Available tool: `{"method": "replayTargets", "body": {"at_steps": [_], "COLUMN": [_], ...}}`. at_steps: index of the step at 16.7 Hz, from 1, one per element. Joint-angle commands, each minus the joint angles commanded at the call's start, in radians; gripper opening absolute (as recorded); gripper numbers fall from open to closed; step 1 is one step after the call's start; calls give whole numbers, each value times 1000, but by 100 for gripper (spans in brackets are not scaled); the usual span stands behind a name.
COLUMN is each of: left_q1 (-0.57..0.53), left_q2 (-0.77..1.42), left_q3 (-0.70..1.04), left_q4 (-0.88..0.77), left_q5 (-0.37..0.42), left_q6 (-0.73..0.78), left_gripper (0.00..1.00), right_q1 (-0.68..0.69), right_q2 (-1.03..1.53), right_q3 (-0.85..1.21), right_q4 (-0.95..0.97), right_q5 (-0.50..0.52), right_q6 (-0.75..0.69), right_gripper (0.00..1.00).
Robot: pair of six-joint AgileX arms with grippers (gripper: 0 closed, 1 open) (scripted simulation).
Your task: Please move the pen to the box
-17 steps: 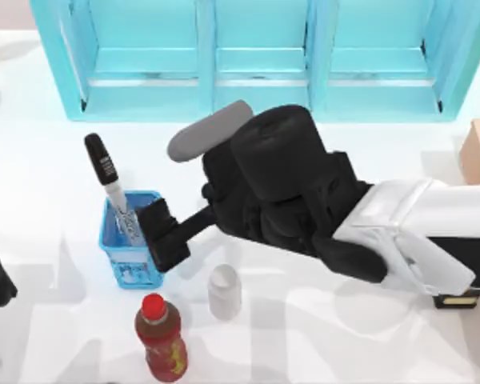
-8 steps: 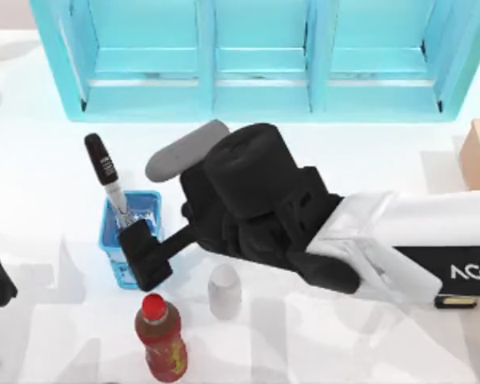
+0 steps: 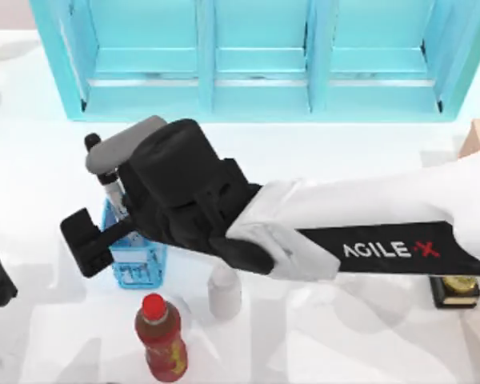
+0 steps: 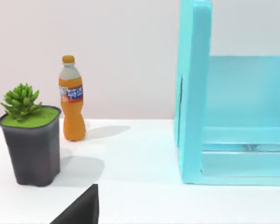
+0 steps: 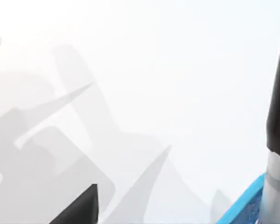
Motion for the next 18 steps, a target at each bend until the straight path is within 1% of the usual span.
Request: {"method": "replayTargets", "body": {"at_steps": [4, 10, 18], "left_q1": [0, 0, 0], "left_q2": [0, 0, 0], "left_q3": [0, 0, 0], "left_q4": [0, 0, 0], "left_q5": [0, 0, 0], "left_q6": [0, 0, 0], "left_gripper": [100, 100, 100], "right_q1": [-21, -37, -37], "right_q2": [113, 135, 135], "right_q3": [77, 79, 79], "right_q4": [39, 58, 58], "right_q5": [-16, -28, -28], "right_q6": [-10, -18, -18], "right_gripper": [100, 100, 40]}}
